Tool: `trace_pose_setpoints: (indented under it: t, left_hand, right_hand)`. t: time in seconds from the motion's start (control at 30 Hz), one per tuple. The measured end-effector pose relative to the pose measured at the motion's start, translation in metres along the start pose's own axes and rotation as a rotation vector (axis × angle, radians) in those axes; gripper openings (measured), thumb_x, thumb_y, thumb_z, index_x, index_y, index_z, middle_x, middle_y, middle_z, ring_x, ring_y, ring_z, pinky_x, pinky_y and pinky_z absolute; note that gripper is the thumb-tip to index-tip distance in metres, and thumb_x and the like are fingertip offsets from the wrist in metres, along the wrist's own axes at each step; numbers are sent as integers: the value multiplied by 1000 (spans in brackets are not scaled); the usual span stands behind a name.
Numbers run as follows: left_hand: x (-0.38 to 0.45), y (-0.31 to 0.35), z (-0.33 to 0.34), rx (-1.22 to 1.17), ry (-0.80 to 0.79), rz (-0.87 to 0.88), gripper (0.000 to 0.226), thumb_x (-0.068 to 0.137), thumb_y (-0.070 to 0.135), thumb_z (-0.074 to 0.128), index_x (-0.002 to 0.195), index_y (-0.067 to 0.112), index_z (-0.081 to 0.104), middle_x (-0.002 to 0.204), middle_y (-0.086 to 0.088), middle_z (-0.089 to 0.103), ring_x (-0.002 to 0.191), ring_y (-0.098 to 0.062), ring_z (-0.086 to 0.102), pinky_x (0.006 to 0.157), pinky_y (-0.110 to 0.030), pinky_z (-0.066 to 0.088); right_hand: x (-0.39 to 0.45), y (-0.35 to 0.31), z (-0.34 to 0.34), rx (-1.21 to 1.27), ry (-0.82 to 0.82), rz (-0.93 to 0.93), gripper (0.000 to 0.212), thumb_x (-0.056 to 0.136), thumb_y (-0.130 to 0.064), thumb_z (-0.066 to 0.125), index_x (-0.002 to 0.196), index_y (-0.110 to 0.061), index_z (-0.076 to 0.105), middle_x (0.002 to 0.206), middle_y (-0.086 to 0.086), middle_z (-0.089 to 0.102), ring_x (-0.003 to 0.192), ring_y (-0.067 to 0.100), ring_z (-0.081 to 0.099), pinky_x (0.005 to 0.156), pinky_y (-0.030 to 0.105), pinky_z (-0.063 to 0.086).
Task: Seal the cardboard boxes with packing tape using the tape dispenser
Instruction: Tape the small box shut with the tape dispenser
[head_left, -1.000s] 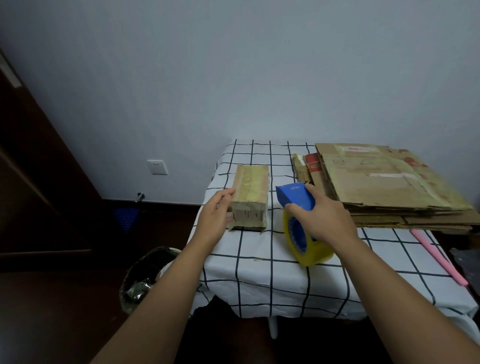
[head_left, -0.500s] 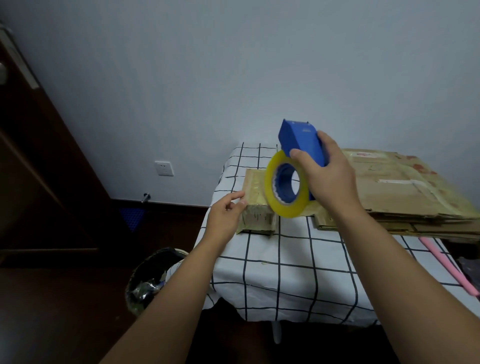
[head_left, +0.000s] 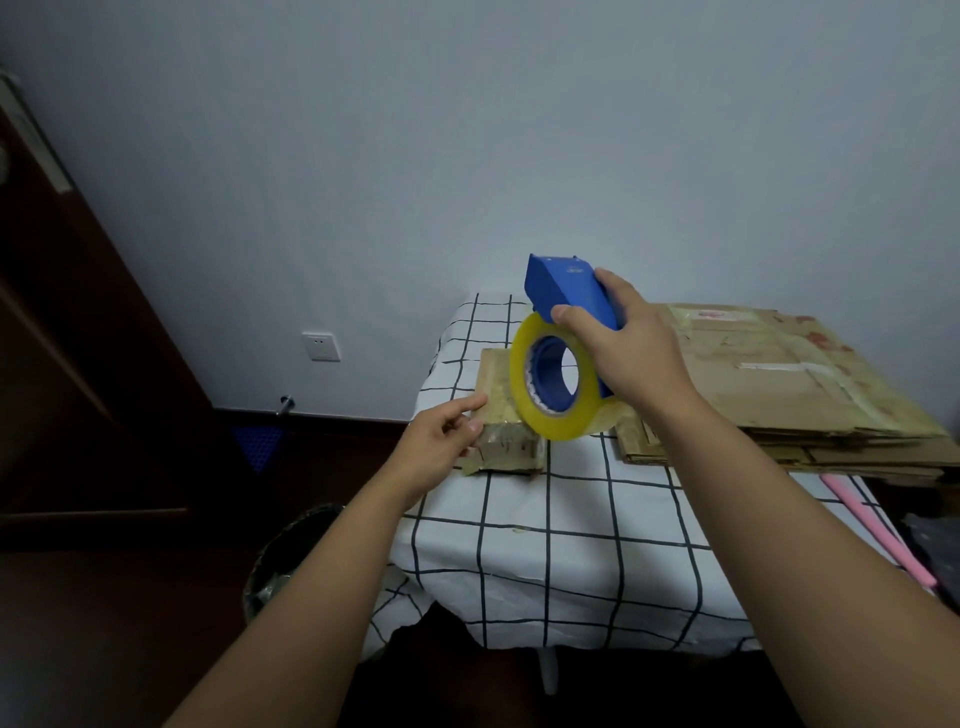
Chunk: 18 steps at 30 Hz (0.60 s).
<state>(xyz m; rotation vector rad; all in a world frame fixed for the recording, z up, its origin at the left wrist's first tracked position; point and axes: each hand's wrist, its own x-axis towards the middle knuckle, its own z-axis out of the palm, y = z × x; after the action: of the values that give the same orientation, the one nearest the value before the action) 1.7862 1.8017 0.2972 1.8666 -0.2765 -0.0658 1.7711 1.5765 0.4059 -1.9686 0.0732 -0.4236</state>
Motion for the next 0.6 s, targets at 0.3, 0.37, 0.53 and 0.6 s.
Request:
trace_pose_setpoints:
  t: [0.3, 0.37, 0.53, 0.6]
  left_hand:
    - [8, -17, 0, 569, 160, 389, 31, 101, 24, 51, 130, 18, 62, 115, 4, 67, 100, -14, 58, 82, -27, 44]
    - [8, -17, 0, 608, 179, 415, 36, 100, 31, 49, 130, 16, 62, 112, 3, 69, 97, -16, 58, 79, -28, 43]
    - [9, -13, 1, 665, 202, 487, 34, 95, 27, 56, 123, 9, 65, 104, -3, 71, 91, -23, 63, 74, -27, 44]
    - [8, -10, 0, 692, 252, 526, 28, 93, 19, 61, 116, 5, 68, 100, -6, 72, 87, -27, 65, 73, -29, 47]
  right_hand:
    - [3, 14, -7, 48, 47, 32, 74, 73, -66, 67, 142, -46, 45, 123, -18, 54, 110, 12, 59, 79, 27, 52]
    - [2, 17, -12, -21, 68, 17, 76, 70, -69, 64, 141, -49, 43, 122, -19, 55, 105, 11, 59, 67, 20, 46]
    - [-10, 38, -24, -251, 90, 43, 73, 74, -71, 60, 141, -51, 37, 118, -11, 60, 92, 17, 61, 65, 35, 55]
    - [-17, 48, -23, -300, 75, 86, 71, 77, -70, 61, 141, -51, 36, 116, -6, 59, 89, 19, 61, 68, 40, 59]
